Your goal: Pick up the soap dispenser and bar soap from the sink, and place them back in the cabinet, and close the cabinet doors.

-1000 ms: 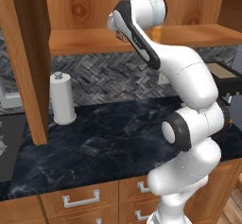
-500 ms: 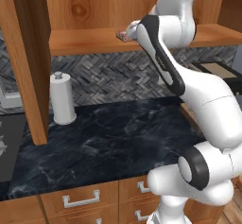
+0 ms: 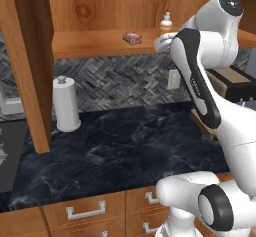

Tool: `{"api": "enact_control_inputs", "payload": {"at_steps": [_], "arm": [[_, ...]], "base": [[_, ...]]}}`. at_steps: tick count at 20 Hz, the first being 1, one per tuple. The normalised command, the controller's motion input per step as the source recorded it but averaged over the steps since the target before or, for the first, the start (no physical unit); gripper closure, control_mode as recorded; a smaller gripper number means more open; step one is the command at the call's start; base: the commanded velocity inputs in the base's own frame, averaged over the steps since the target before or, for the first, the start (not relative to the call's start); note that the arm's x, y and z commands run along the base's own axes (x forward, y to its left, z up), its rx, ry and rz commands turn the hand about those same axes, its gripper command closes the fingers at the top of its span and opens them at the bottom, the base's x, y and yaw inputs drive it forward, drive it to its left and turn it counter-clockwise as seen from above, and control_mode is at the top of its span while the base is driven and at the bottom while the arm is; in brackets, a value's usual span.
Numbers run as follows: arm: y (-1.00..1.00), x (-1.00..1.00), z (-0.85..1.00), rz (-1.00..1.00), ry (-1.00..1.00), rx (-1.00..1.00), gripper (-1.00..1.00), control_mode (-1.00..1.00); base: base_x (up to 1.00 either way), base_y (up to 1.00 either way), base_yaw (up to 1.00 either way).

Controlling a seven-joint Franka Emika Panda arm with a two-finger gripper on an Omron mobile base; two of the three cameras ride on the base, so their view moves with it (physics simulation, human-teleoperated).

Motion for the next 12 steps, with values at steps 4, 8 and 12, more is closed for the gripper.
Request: {"api": "enact_control_inputs", "payload": {"at_steps": [4,8,12], "arm": [[-0.14,-0.50,0.00,0.00,0.00,0.00,-1.00,-1.00],[-0.17,-0.39,0.00,0.00,0.00,-0.01,-1.00,-1.00],[-0.26,-0.34,0.00,0.00,0.00,0.00,-1.00,-1.00]], "base": [[0.00,0.00,0.00],[0.00,0.00,0.00],[0.00,0.00,0.00]]}}
